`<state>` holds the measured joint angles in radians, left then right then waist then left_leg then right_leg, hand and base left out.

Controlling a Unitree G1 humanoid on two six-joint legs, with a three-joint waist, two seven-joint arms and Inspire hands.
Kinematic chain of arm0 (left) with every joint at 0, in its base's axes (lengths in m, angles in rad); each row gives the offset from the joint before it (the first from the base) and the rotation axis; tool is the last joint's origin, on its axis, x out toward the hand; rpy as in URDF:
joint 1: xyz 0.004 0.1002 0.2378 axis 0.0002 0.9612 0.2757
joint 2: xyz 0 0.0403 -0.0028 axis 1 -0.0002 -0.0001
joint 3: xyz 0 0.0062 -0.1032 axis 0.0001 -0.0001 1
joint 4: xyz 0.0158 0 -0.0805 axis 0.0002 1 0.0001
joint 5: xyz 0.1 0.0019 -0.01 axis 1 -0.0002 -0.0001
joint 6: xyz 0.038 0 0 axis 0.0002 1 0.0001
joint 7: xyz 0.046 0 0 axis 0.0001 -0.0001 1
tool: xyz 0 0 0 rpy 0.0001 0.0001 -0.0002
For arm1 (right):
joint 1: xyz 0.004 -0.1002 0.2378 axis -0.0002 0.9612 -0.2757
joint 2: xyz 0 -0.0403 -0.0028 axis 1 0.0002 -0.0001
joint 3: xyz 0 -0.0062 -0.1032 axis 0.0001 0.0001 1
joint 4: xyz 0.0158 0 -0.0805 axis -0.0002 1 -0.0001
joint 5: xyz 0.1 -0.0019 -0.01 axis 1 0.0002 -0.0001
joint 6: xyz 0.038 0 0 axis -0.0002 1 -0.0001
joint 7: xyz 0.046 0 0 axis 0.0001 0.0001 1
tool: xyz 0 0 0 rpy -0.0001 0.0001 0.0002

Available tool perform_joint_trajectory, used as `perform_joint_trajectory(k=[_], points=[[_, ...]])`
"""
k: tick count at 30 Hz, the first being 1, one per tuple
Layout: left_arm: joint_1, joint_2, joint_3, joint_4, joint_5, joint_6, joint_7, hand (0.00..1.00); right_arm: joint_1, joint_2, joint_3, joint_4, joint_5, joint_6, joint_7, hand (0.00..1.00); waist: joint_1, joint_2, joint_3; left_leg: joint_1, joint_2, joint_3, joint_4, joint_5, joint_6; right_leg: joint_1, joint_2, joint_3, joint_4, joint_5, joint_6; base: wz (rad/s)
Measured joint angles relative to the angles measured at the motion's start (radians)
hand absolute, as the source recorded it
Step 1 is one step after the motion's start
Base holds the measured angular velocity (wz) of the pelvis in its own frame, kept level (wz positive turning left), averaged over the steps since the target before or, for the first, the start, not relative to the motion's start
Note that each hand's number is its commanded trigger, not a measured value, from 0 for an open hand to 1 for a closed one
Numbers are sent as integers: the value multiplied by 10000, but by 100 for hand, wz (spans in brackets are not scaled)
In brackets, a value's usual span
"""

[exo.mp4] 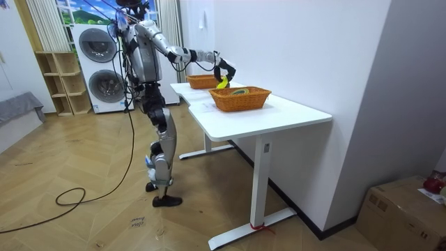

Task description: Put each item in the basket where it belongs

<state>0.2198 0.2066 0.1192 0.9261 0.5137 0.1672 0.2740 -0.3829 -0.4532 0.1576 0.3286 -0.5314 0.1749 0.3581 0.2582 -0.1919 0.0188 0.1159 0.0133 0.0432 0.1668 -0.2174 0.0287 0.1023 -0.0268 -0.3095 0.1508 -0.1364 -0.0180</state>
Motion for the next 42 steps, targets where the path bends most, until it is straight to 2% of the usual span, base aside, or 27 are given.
perform_joint_trajectory(k=[3, 10, 15, 21, 24, 30, 35, 36, 40, 42], points=[[47, -20, 7, -1, 1, 17, -1, 0, 0, 11, -275, -305, 193, -11, -126, 100, -59, 53, 16, 6, 2, -12, 5, 0, -1, 12, 4, -8, 0, 0, 0, 0], [31, -34, 26, -19, 2, 26, 0, 0, -22, 15, -319, -316, 546, -14, -431, 100, -75, 175, -60, 13, -2, 17, 8, 1, 0, 3, -6, 0, 3, 0, 0, 0], [34, -33, 53, -24, 2, 25, 0, 0, -86, 17, -319, -420, 703, -14, -516, 100, -72, 174, -76, 20, 3, 25, 20, 3, -1, 6, -7, 5, 5, 0, 0, 0], [-1, -31, 66, -35, 140, 76, 0, 0, -86, 16, -317, -1339, 1085, -7, -587, 100, -60, 170, -80, -7, 1, 5, 17, 3, 0, -16, -19, -10, 34, -1, 1, 1], [-2, -33, 70, -37, 285, 82, 0, 0, -124, 17, -316, -1527, 1429, -9, -750, 100, -34, 127, -110, -9, -3, -39, 17, 3, 0, 7, -26, -68, 35, -2, 3, 6], [-6, -56, 170, -185, 396, 187, 0, 0, -762, 18, -314, -1525, 1814, -2, -1043, 100, -59, 127, -110, -21, -32, -182, 22, 9, 12, 59, -59, -210, 38, -7, 12, 7], [-34, -72, 302, -249, 400, 240, 3, 0, -974, 23, -250, -1524, 1906, -1, -1105, 100, 206, 132, -104, 16, -33, -226, 29, 9, 12, 124, -60, -240, 19, -13, 20, 3], [-39, -72, 311, -249, 395, 241, 3, 0, -979, 45, -247, -1525, 1891, -1, -1133, 100, 225, 131, -104, 14, -35, -233, 30, 9, 12, 125, -62, -242, 17, -13, 21, 4], [-17, -76, 326, -209, 391, 256, 18, 0, -1079, 693, -245, -1602, 1785, -17, -1452, 100, 250, 145, -95, 10, -48, -253, 27, 9, 13, 122, -70, -222, 23, -34, 54, 0], [-15, -88, 325, -197, 391, 246, 22, 0, -1079, 857, -241, -1671, 1797, -25, -1562, 100, 254, 149, -91, -10, -53, -286, 29, 10, 13, 117, -75, -232, 26, -35, 56, 0]])
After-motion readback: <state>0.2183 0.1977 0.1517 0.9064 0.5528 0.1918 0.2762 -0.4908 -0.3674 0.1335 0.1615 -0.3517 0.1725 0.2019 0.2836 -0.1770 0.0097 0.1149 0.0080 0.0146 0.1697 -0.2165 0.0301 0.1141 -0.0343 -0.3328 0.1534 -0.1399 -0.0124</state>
